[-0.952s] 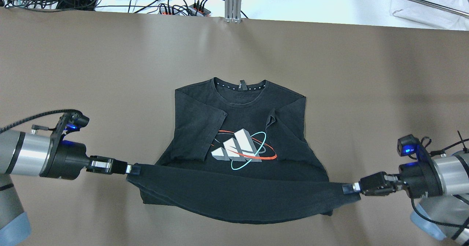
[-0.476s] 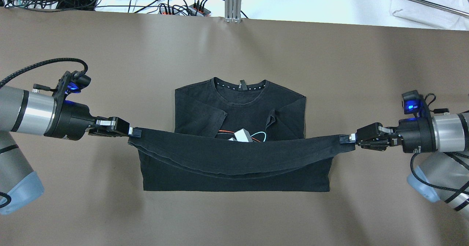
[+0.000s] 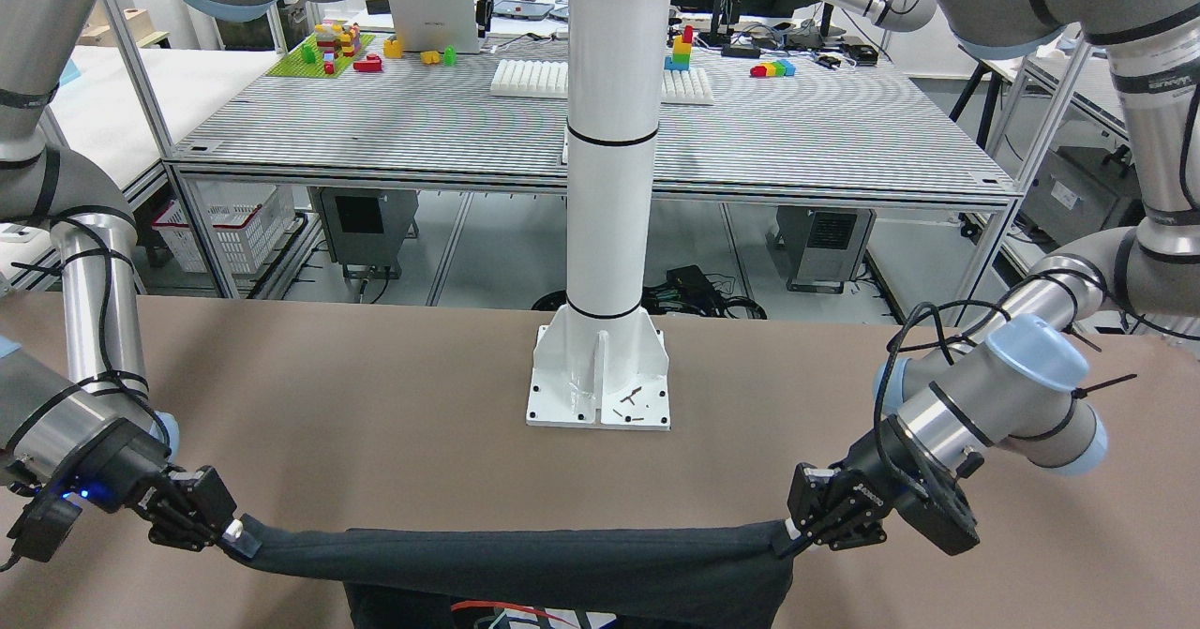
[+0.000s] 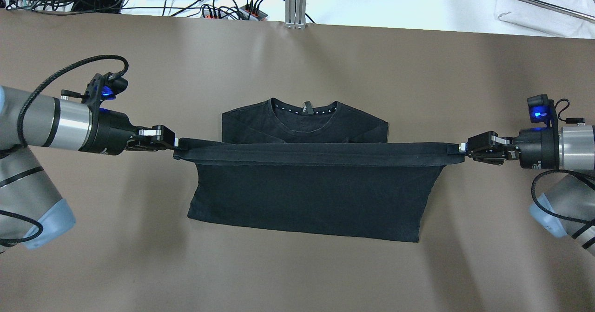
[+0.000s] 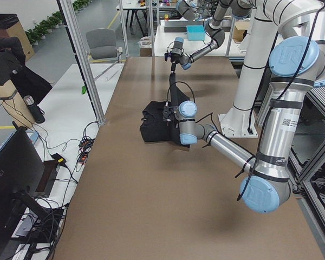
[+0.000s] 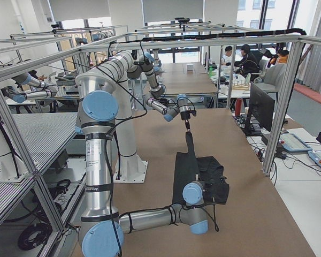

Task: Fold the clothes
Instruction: 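Carry the hem with both grippers away from the robot over the shirt, then lower the hem near the collar and open both grippers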

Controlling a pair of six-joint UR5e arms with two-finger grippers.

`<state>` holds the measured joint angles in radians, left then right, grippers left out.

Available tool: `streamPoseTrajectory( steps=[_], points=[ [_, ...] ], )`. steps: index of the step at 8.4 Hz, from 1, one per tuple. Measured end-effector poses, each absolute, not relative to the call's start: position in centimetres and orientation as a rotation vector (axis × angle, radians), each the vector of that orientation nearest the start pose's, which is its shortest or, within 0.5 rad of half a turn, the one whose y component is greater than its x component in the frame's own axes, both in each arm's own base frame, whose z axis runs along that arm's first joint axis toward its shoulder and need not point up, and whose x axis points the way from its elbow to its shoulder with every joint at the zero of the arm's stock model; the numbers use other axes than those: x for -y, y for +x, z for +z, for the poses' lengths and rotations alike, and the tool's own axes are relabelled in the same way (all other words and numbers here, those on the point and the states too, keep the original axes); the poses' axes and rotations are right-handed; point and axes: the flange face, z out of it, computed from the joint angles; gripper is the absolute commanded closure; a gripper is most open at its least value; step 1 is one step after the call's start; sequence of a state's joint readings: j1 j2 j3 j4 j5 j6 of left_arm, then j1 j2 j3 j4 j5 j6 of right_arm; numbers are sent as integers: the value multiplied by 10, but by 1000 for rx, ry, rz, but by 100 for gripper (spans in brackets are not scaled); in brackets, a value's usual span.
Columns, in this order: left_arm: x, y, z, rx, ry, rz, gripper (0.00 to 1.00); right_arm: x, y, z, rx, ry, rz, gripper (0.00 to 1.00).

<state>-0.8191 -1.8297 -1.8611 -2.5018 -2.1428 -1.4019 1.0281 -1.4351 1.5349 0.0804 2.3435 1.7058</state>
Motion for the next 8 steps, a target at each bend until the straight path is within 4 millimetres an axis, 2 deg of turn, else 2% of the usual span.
streamPoseTrajectory(
  steps=[1,3,5,8],
  points=[
    [464,315,281,-1452,281,-123,100,477,-209,443,1672,231,218,100],
    [497,324,292,-1418,286,-159,100,499,-219,442,1658,265,253,100],
    [514,333,308,-1383,291,-193,100,517,-229,428,1644,290,303,100],
    [534,346,309,-1367,303,-217,100,536,-243,412,1621,323,369,100]
  ],
)
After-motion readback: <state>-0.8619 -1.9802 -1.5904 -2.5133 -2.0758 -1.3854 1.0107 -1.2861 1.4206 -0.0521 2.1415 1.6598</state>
